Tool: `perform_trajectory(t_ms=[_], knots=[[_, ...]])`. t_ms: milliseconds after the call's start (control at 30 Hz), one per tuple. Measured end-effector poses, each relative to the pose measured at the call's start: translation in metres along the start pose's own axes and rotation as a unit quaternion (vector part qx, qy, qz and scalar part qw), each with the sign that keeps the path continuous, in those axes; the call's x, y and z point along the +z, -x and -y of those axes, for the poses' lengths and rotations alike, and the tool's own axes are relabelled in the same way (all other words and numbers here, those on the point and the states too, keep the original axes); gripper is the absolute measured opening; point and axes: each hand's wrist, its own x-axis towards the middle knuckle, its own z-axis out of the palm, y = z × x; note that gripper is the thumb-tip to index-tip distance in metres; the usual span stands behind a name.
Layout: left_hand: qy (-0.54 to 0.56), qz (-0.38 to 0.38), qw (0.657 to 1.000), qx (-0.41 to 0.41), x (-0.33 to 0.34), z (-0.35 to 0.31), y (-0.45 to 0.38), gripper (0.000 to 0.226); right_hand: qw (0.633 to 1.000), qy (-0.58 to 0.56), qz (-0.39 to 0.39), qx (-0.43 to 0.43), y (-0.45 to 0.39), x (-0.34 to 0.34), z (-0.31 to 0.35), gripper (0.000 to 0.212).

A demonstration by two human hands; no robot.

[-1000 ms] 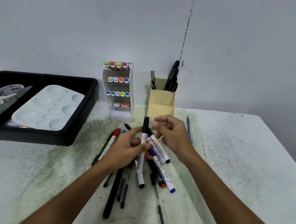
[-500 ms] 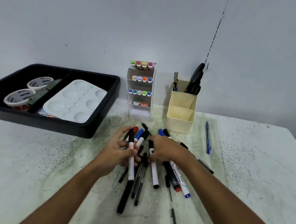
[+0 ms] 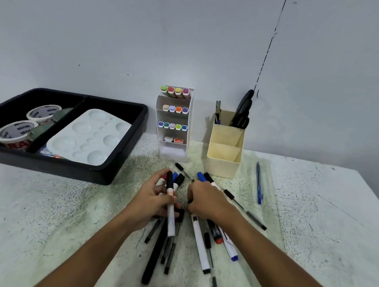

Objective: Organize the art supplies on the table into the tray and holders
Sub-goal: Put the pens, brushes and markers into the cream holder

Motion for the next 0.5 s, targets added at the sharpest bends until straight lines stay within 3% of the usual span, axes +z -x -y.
perform_trajectory(t_ms=[133, 300, 500], knots=[[-0.009, -0.008, 0.999, 0.029, 0.008, -0.016, -0.005, 0.063, 0.999, -0.028, 0.020, 0.007, 0.001, -0.010, -0.004, 0.025], [-0.053, -0.030, 0.996, 0.062, 0.012, -0.029, -0.020, 0.064, 0.998, 0.035, 0.038, -0.024, 0.005, -0.002, -0.007, 0.038], [-0.100, -0.025, 0.989, 0.104, 0.015, -0.041, -0.028, 0.064, 0.989, -0.143, 0.044, -0.003, 0.002, -0.025, -0.018, 0.035]])
